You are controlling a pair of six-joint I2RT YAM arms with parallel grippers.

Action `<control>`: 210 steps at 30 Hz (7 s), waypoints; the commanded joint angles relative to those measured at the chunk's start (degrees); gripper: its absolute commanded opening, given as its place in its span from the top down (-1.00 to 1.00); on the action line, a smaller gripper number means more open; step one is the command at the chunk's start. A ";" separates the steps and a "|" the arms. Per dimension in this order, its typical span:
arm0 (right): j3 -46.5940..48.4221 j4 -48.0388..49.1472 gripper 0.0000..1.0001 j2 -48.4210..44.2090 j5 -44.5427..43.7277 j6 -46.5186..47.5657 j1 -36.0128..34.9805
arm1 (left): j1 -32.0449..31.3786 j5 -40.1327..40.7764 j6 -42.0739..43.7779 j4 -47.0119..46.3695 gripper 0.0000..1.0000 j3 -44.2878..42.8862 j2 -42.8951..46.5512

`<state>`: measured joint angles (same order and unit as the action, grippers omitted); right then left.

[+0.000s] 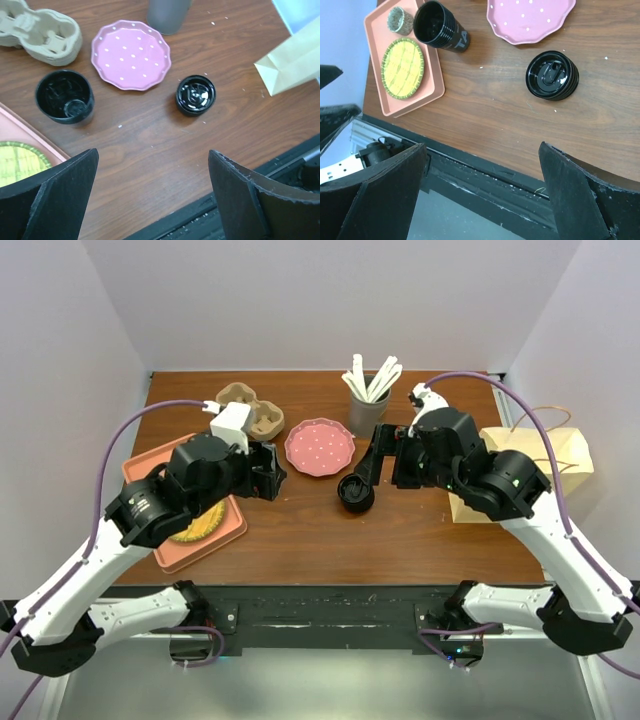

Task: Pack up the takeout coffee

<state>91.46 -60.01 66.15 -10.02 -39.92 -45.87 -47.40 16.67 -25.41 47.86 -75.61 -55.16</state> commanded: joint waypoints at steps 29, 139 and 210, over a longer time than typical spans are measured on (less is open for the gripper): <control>-3.13 7.19 -0.70 -2.87 10.20 10.03 -0.28 | 16.64 -4.55 12.49 0.56 0.26 -13.93 -36.77; 2.67 4.46 -0.75 2.49 9.85 12.50 -0.28 | 18.22 2.85 13.11 11.55 1.00 -31.16 -40.56; -8.06 0.61 -0.44 -0.62 -12.90 1.78 -0.19 | -2.61 -9.02 -7.55 -8.92 -0.35 5.64 -16.75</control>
<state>83.33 -56.86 59.33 -17.10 -40.64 -46.02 -50.02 4.49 -31.07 42.35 -72.25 -78.65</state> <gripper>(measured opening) 0.778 0.594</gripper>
